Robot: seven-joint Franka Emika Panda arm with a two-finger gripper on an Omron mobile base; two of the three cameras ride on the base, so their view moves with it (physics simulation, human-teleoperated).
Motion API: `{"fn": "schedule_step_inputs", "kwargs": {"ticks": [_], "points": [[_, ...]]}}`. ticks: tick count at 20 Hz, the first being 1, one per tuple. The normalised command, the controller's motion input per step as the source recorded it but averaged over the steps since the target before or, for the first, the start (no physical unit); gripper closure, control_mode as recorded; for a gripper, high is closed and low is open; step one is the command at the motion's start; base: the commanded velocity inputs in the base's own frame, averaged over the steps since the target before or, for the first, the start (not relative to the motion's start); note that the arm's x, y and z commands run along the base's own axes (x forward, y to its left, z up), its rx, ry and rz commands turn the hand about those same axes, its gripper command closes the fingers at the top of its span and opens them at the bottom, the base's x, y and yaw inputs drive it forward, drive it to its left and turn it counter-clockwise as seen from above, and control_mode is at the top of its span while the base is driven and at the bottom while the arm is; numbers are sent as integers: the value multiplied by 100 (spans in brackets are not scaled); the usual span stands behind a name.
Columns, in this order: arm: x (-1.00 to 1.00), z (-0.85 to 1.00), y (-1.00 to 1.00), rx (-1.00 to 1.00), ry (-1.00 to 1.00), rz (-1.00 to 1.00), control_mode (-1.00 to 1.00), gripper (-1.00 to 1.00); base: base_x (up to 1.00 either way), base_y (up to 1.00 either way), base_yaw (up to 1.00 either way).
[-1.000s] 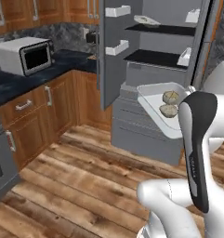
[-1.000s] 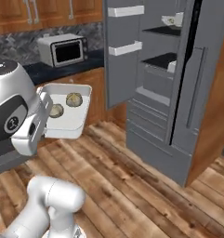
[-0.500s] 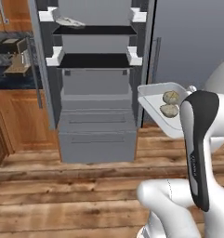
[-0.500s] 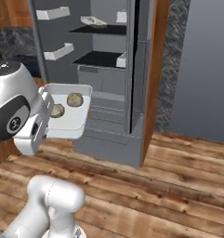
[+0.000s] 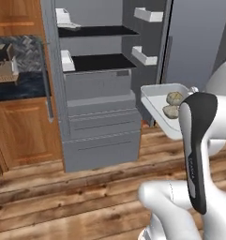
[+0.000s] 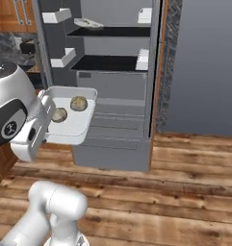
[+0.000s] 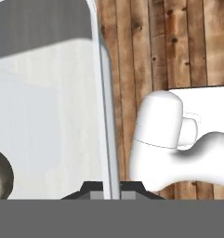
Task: Place two dumplings into each of the tupperware containers and then place the containers in the fridge.
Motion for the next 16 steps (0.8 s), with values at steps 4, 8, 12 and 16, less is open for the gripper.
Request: {"fn": "schedule_step_inputs", "kwargs": {"ticks": [4, 8, 12, 16], "points": [[0, 0, 0, 0, 0, 0, 100, 100, 88, 36, 0], [0, 0, 0, 0, 0, 0, 100, 100, 100, -3, 0], [0, 0, 0, 0, 0, 0, 100, 100, 91, -11, 0], [0, 0, 0, 0, 0, 0, 100, 100, 79, -36, 9]]}}
